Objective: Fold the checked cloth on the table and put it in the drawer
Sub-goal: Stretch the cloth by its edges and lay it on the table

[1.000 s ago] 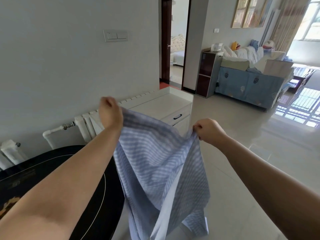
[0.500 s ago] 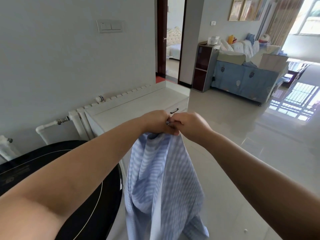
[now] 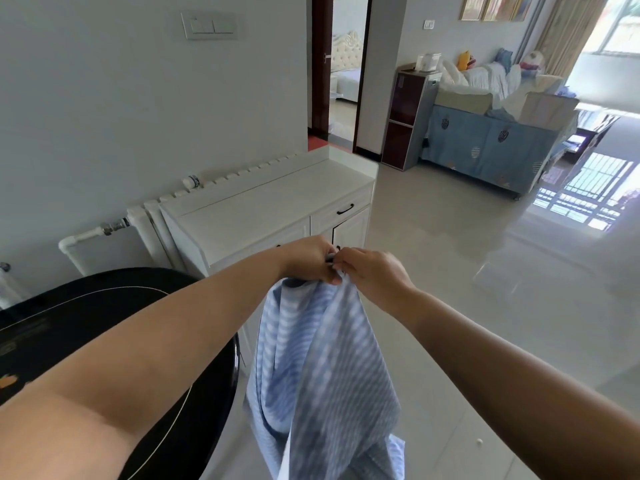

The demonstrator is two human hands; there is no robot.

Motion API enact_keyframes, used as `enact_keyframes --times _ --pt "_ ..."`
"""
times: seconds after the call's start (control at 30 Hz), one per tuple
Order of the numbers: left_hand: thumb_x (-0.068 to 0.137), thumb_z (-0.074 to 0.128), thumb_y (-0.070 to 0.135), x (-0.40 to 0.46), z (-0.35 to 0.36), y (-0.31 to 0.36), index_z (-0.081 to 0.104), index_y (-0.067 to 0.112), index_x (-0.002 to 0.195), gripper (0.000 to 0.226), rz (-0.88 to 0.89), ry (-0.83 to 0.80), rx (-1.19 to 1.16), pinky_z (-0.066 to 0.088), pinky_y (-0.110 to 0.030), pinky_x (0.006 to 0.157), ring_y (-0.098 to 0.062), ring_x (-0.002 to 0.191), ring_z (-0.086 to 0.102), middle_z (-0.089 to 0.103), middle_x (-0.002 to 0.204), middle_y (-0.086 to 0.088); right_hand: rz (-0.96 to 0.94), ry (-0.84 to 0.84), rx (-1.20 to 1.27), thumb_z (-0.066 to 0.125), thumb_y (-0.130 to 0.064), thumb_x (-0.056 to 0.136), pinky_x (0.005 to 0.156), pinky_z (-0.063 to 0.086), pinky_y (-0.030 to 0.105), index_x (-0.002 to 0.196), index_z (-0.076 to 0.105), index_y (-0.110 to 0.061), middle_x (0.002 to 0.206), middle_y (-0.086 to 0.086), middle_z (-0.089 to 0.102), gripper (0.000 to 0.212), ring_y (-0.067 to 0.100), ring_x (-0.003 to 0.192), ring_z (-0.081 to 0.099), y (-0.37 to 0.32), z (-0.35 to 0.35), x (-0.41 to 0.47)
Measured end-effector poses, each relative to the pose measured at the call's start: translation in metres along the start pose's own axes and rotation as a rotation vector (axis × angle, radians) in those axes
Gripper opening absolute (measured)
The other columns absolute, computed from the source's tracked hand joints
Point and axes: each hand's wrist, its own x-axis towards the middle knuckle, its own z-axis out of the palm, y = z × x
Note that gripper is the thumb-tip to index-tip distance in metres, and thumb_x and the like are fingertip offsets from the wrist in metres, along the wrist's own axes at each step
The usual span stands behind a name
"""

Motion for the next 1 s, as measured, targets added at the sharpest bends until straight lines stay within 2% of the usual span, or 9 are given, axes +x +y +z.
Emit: enact_keyframes --times 0.17,0.27,0.4,0.5,0.6,0.7,0.83,0.93,1.0 --pt "0.072 0.054 -0.002 0.01 0.013 -0.01 0.04 0.002 0.049 0.026 -0.069 0.336 -0.088 0.026 -0.024 0.051 -0.025 0.051 0.027 0.038 0.045 -0.012 0.32 0.176 0.228 0.044 -0.042 0.095 0.061 0.038 0.031 0.116 0.039 -0.018 0.092 -0.006 0.055 0.032 0.023 0.07 0.054 -0.01 0.018 -0.014" --pt "0.076 0.054 0.003 0.015 0.007 -0.012 0.026 0.011 0.047 0.041 -0.151 0.542 -0.142 0.023 -0.028 0.049 -0.02 0.048 0.022 0.025 0.048 -0.006 0.378 0.012 0.141 0.048 -0.058 0.086 0.06 0.037 0.031 0.111 0.035 -0.022 0.095 -0.003 0.059 0.045 0.026 0.074 0.059 -0.032 0.044 -0.038" --pt "0.079 0.056 0.008 0.019 -0.007 -0.008 0.025 0.014 0.049 0.043 -0.212 0.741 -0.224 0.02 -0.029 0.045 -0.02 0.048 0.022 0.023 0.049 -0.003 0.511 -0.197 0.208 0.049 -0.068 0.078 0.068 0.044 0.034 0.112 0.035 -0.019 0.116 -0.003 0.058 0.061 0.029 0.092 0.064 -0.058 0.084 -0.051" --pt "0.079 0.054 0.009 0.018 -0.019 -0.011 0.024 0.016 0.052 0.042 -0.28 0.843 -0.423 0.019 -0.028 0.046 -0.017 0.049 0.021 0.024 0.05 -0.001 0.553 -0.317 0.216 0.047 -0.071 0.075 0.078 0.047 0.038 0.124 0.034 -0.013 0.125 0.0 0.052 0.077 0.031 0.1 0.061 -0.073 0.102 -0.054" --pt "0.076 0.051 0.005 0.014 -0.029 -0.016 0.023 0.019 0.052 0.039 -0.33 0.921 -0.674 0.024 -0.029 0.049 -0.019 0.053 0.029 0.029 0.052 -0.005 0.588 -0.396 0.188 0.049 -0.075 0.073 0.075 0.041 0.036 0.127 0.037 -0.009 0.125 0.002 0.05 0.085 0.03 0.106 0.058 -0.08 0.114 -0.061" --pt "0.069 0.048 0.004 0.011 -0.037 -0.019 0.023 0.02 0.05 0.035 -0.333 0.985 -0.889 0.03 -0.032 0.053 -0.022 0.058 0.033 0.032 0.053 -0.009 0.631 -0.465 0.156 0.046 -0.051 0.086 0.077 0.046 0.034 0.119 0.051 -0.008 0.109 0.004 0.061 0.054 0.027 0.1 0.062 -0.07 0.127 -0.065" --pt "0.077 0.055 0.01 0.005 -0.054 -0.029 0.033 0.017 0.055 0.032 -0.341 1.083 -0.977 0.037 -0.031 0.054 -0.021 0.054 0.041 0.04 0.054 -0.004 0.689 -0.403 0.147 0.033 -0.024 0.096 0.084 0.043 0.034 0.12 0.053 -0.011 0.119 0.01 0.061 0.034 0.03 0.108 0.058 -0.036 0.119 -0.077" --pt "0.085 0.053 0.016 -0.003 -0.066 -0.058 0.042 0.017 0.062 0.025 -0.43 1.151 -0.926 0.043 -0.03 0.065 -0.02 0.065 0.051 0.049 0.064 0.003 0.836 -0.13 0.28 0.035 -0.022 0.096 0.073 0.039 0.029 0.102 0.051 -0.011 0.113 0.013 0.062 0.02 0.027 0.087 0.054 -0.001 0.094 -0.085" --pt "0.082 0.053 0.017 -0.006 -0.069 -0.082 0.055 0.012 0.073 0.01 -0.507 1.216 -0.975 0.049 -0.033 0.071 -0.027 0.078 0.062 0.062 0.075 -0.004 0.911 0.063 0.313 0.037 -0.022 0.096 0.067 0.036 0.031 0.095 0.05 -0.013 0.101 0.016 0.063 0.016 0.027 0.076 0.048 0.02 0.074 -0.081"
